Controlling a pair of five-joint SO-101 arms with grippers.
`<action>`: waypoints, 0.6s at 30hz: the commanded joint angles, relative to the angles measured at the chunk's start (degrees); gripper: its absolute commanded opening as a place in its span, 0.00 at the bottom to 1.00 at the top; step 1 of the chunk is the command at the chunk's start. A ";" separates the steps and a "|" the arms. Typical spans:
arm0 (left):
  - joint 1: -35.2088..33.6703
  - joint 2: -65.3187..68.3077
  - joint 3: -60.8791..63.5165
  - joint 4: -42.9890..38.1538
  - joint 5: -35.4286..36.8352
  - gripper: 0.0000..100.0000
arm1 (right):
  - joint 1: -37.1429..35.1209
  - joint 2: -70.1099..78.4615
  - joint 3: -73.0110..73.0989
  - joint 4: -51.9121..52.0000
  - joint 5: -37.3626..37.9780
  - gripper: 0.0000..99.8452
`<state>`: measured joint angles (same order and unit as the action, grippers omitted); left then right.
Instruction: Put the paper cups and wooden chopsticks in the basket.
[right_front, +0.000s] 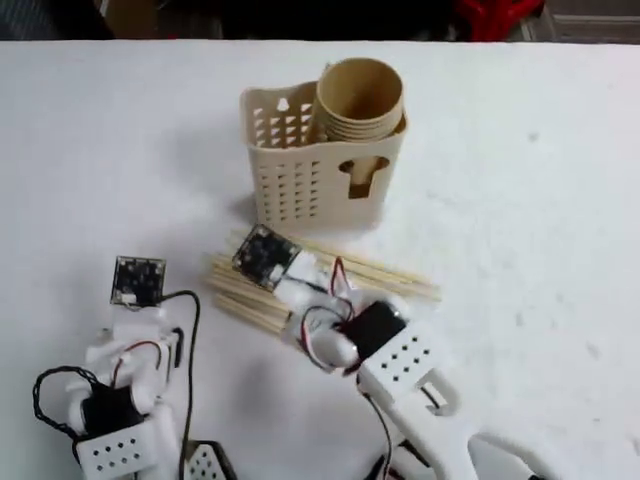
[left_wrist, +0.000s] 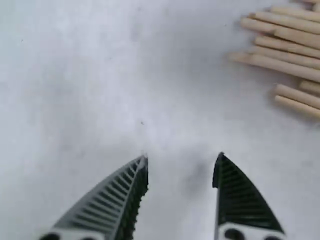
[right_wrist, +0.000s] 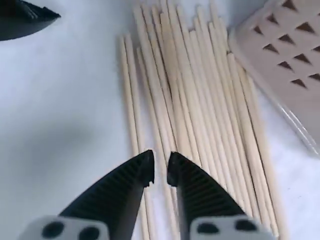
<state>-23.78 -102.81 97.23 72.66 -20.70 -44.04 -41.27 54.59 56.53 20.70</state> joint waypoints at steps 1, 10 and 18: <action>-0.40 -0.31 -0.18 0.09 -0.26 0.22 | -2.59 -0.40 0.70 -1.10 0.88 0.04; -0.40 -0.31 -0.18 0.09 -0.26 0.22 | -4.09 11.12 1.49 -3.91 5.71 0.06; -0.40 -0.31 -0.18 0.09 -0.26 0.22 | -3.74 21.58 -1.85 -6.46 8.00 0.06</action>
<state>-23.78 -102.81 97.23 72.66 -20.70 -47.82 -21.32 55.91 50.73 27.82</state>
